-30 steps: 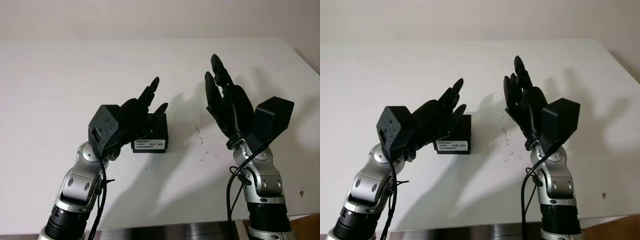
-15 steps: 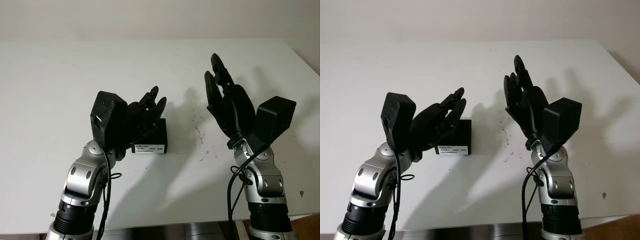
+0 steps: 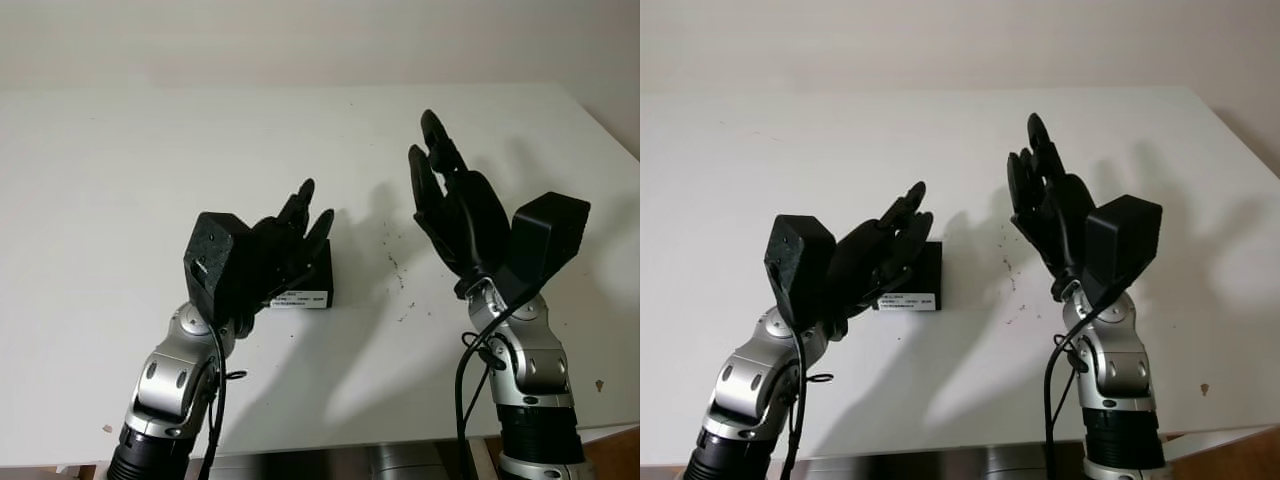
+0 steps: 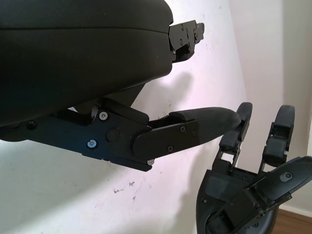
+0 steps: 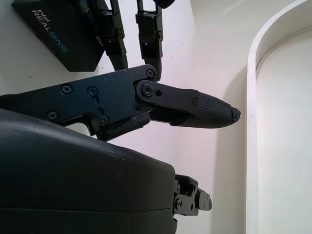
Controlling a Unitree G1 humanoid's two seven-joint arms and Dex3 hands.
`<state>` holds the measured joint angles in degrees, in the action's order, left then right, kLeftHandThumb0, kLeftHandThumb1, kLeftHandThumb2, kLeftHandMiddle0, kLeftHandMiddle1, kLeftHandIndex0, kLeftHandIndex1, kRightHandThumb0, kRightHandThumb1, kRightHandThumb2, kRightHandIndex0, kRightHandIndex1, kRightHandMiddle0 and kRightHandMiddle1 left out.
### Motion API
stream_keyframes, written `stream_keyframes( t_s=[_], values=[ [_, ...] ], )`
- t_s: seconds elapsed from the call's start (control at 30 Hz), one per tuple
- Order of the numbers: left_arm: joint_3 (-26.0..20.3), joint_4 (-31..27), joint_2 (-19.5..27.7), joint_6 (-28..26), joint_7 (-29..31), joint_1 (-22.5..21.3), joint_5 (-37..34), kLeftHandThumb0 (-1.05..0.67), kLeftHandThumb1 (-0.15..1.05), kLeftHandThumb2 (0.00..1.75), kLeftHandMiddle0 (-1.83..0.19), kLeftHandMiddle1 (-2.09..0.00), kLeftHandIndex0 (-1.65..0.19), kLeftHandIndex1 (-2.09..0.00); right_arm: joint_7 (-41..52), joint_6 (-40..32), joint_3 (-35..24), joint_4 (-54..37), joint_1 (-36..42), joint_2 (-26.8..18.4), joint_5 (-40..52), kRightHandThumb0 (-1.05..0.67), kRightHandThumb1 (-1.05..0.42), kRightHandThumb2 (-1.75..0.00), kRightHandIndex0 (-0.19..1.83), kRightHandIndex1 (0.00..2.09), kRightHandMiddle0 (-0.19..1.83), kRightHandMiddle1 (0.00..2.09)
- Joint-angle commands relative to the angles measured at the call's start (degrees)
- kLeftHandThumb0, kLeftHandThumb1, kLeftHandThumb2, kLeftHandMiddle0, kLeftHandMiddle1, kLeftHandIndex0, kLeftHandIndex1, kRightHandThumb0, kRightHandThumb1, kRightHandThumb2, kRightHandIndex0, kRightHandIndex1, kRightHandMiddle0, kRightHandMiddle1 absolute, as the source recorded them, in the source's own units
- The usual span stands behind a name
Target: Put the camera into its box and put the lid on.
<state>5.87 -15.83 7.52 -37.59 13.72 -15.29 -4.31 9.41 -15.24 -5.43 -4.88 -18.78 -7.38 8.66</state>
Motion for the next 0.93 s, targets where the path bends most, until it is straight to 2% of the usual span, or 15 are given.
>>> stream_keyframes(
  t_s=[0.0, 0.1, 0.27, 0.53, 0.7, 0.9],
  values=[
    [-1.8, -0.7, 1.3, 1.8, -0.8, 0.7, 0.4, -0.74, 1.05, 0.61, 0.19, 0.0, 0.19, 0.0, 0.2, 0.8, 0.0, -0.8, 0.0, -0.5, 0.1, -0.66, -1.05, -0.56, -0.1, 0.05, -0.05, 0.05],
    [-4.9, -2.5, 2.8, 8.5, -2.3, -0.9, 1.5, -0.75, 1.05, 0.61, 0.19, 0.0, 0.19, 0.0, -0.1, 0.8, 0.2, -0.9, -0.2, -0.3, -0.2, -0.66, -1.05, -0.57, -0.09, 0.05, -0.05, 0.05],
    [-11.7, -0.4, 2.8, 19.2, -4.3, -2.4, -1.0, -0.75, 1.05, 0.58, 0.19, 0.0, 0.19, 0.0, -0.7, 0.7, 0.6, -0.6, -0.6, 0.3, -0.3, -0.66, -1.05, -0.57, -0.09, 0.05, -0.05, 0.05],
    [-20.1, 10.0, 4.2, 30.8, -6.2, -3.0, -4.1, -0.78, 1.05, 0.6, 0.19, 0.0, 0.19, 0.0, 0.8, 3.7, 0.7, 2.4, -0.6, 0.4, 0.5, -0.67, -1.05, -0.59, -0.14, 0.03, -0.1, 0.03],
    [-21.8, 15.7, 4.9, 37.2, -6.1, -2.6, -4.6, -0.77, 1.05, 0.64, 0.19, 0.0, 0.19, 0.0, 0.9, 5.1, 0.5, 4.2, -0.9, 0.8, 1.0, -0.7, -1.05, -0.6, -0.16, 0.03, -0.12, 0.03],
    [-21.4, 16.8, 4.8, 39.0, -4.6, -1.0, -6.0, -0.77, 1.05, 0.6, 0.19, 0.0, 0.19, 0.0, 0.6, 5.8, 0.8, 4.9, -1.0, 1.5, 1.1, -0.72, -1.05, -0.59, -0.17, 0.03, -0.13, 0.04]
  ],
)
